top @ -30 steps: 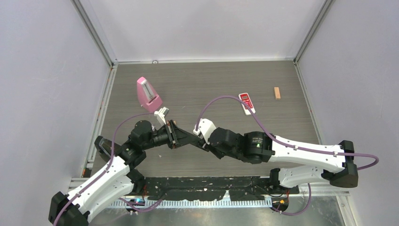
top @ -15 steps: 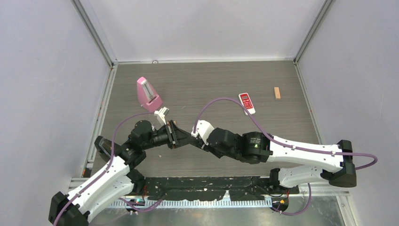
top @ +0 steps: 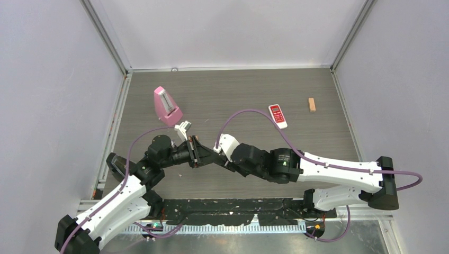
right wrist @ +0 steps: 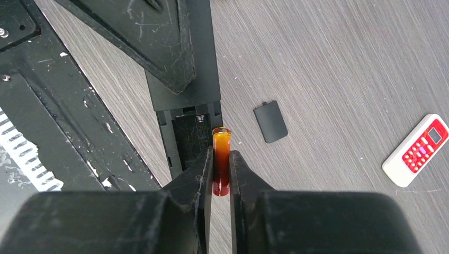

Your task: Load the batteries into the remote control

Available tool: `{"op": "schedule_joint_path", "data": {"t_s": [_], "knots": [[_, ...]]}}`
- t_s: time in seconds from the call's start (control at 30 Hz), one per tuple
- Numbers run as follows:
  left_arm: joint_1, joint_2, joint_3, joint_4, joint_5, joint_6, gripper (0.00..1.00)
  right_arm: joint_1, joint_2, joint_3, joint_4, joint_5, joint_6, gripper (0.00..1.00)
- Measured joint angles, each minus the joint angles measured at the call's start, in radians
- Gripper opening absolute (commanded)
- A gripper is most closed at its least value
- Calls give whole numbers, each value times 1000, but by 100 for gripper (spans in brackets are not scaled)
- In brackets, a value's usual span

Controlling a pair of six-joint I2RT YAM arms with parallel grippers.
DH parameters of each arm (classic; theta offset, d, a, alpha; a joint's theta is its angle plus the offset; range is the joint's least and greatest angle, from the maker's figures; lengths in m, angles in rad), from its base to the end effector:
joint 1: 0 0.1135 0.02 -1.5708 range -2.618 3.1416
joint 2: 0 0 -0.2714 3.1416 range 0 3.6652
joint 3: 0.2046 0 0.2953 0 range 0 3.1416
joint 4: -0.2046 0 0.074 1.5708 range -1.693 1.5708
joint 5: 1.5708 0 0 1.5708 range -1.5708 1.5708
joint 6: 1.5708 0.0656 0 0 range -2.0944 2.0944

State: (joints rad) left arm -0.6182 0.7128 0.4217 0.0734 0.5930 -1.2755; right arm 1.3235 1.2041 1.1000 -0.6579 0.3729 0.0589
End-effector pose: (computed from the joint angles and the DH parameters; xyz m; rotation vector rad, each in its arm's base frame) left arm 0.1696 -0.1656 0.2377 -0.1924 2.1792 -1.7638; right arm 0.1001 0.2988 0.3032 -1.1982 1.9467 0.2905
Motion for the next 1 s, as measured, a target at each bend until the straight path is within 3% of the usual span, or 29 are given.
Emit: {"op": "schedule_joint_path", "data": {"t_s": [0.2,1.0], "knots": [[0,1,0,-4,0,0,0,-10,-21,-18,15,-18,12,5],[-4,2,3,-5,40,1,0,-25,-78,-40,29,-109,10,8]]}}
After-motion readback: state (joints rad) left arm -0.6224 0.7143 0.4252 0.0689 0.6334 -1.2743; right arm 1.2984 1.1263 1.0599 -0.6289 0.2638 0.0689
